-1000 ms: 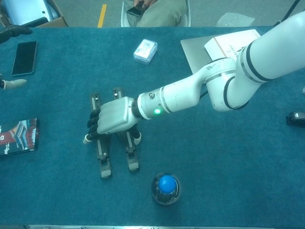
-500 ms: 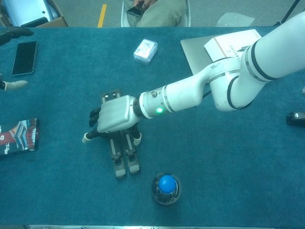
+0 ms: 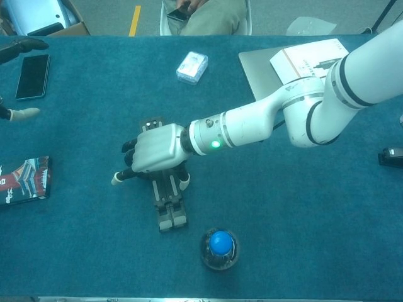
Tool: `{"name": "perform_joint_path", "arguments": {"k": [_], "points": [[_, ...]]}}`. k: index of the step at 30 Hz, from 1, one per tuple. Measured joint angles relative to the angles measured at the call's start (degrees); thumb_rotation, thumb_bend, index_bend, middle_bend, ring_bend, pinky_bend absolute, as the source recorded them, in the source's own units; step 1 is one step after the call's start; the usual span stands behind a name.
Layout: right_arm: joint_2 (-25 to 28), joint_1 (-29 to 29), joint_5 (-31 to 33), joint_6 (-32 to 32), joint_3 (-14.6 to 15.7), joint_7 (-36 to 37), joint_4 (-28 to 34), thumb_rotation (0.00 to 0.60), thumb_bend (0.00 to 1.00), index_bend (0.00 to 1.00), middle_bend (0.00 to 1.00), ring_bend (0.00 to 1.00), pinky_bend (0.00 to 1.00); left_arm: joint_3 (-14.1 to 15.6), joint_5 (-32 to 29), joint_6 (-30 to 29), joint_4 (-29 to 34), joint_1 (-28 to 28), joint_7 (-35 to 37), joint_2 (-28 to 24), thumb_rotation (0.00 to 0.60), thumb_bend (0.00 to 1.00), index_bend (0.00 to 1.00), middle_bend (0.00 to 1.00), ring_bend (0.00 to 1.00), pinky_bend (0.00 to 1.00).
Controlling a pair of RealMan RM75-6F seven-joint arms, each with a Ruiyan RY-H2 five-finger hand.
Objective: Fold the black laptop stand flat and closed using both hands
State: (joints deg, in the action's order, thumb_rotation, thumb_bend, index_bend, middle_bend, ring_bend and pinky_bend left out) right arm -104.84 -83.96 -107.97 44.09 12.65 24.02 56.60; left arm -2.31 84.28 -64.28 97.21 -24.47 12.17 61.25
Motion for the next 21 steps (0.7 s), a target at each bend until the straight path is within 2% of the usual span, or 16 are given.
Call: {"name": "perform_joint_path", "arguments": {"k": [2, 4, 8, 15, 21], "points": [[0.39, 0.14, 0.18, -0.15, 0.02, -0.02, 0.58, 0.600, 0.00, 0.00, 0.24, 0.04, 0.02, -0.08, 0.00, -0.01, 0.04, -0.06, -0.17, -0.07, 0.600, 0.25, 0.00, 0.00, 0.00, 0.00], [1.03, 0.38, 0.54, -0.36, -0.09, -0.54, 1.32, 0.600, 0.00, 0.00, 0.13, 0.00, 0.02, -0.13, -0.03, 0.09, 0.06, -0.15, -0.31, -0.12, 0.600, 0.25, 0.00, 0.00, 0.00, 0.00], [2.71, 1.47, 2.04, -0.71, -0.74, -2.67, 3.38, 0.600, 0.00, 0.00, 0.02, 0.00, 0.02, -0.10, -0.07, 0.49, -0.05, -0.35, -0.77, -0.13, 0.600, 0.25, 0.00, 0.00, 0.00, 0.00], [8.46, 6.76, 9.78, -0.99, -3.75, -11.92, 10.64, 0.600, 0.00, 0.00, 0.00, 0.00, 0.02, 0.08, 0.33, 0.08, -1.23, -0.28, -1.84, 0.48, 0.600, 0.25, 0.00, 0.00, 0.00, 0.00], [17.03, 14.62, 23.78, 0.98, -6.99, -26.91, 21.74, 0.600, 0.03, 0.00, 0.02, 0.00, 0.02, -0.61, -0.23, -1.81, -3.44, 0.16, -4.59, 2.39, 0.600, 0.25, 0.00, 0.00, 0.00, 0.00]]}}
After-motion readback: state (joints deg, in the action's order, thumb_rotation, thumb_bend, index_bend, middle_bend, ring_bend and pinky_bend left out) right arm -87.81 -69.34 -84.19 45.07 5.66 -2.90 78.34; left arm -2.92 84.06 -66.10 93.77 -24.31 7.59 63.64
